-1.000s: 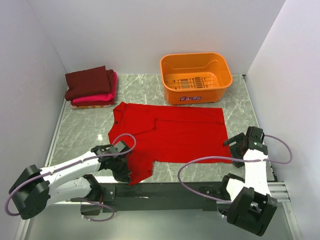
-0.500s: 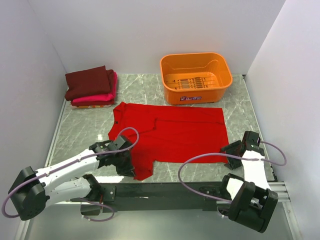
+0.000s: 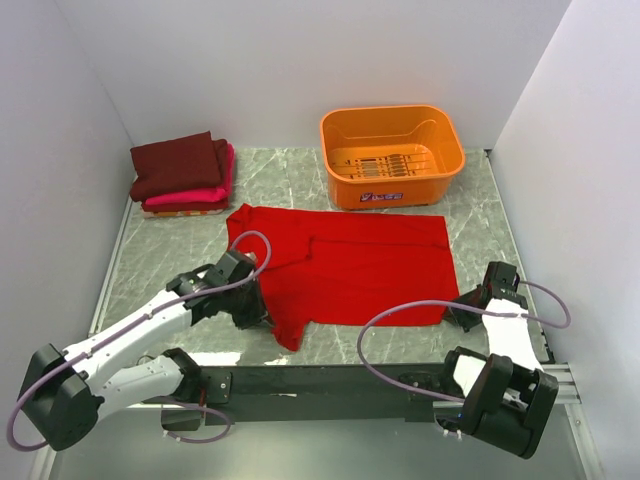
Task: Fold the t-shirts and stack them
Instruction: Fold the tshirt
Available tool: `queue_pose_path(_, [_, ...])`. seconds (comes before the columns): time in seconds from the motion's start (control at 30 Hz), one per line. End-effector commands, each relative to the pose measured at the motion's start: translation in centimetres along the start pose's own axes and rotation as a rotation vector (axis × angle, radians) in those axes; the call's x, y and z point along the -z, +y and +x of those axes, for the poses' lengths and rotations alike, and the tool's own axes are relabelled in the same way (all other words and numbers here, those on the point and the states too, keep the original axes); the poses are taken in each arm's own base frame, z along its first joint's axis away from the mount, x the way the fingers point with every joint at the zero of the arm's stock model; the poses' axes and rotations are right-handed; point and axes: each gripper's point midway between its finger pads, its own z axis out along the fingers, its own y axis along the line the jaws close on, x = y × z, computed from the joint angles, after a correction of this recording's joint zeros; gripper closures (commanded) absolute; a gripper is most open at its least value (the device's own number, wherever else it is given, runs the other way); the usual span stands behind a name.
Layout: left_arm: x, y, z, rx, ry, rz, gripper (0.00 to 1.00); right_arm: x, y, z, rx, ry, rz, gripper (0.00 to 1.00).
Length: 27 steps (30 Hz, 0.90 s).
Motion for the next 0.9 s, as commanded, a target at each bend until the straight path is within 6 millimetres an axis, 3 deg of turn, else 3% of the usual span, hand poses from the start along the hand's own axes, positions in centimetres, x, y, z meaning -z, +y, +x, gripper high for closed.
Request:
queue_pose_path(0.0, [1.5, -3.5, -2.0, -0.070, -0.055, 0.126, 0.99, 1.0, 1.9, -1.4, 0.061, -0.039, -0.055, 1.00])
queue_pose_path(0.3, [2.1, -4.3, -4.9, -0.058, -0.091, 0.174, 0.99, 2.1, 3.9, -2.0, 0.152, 0.002, -0.050, 1.00])
queue_pose_path(0.47, [2.5, -5.1, -7.2, -0.059, -0.109, 0.197, 0.99, 2.4, 6.0, -2.2, 0.175, 0.008, -0.096, 1.00])
queue_pose_path(0.67, [2.8, -5.3, -11.0, -0.040, -0.159, 0.204, 0.99, 3.2, 10.1, -2.3, 0.298, 0.019, -0.123, 1.00])
queue_pose_path(0.87, [2.3, -5.8, -13.5, -0.017, -0.154, 0.200, 0.99, 2.9, 12.7, -3.0, 0.294, 0.044, -0.154, 1.00])
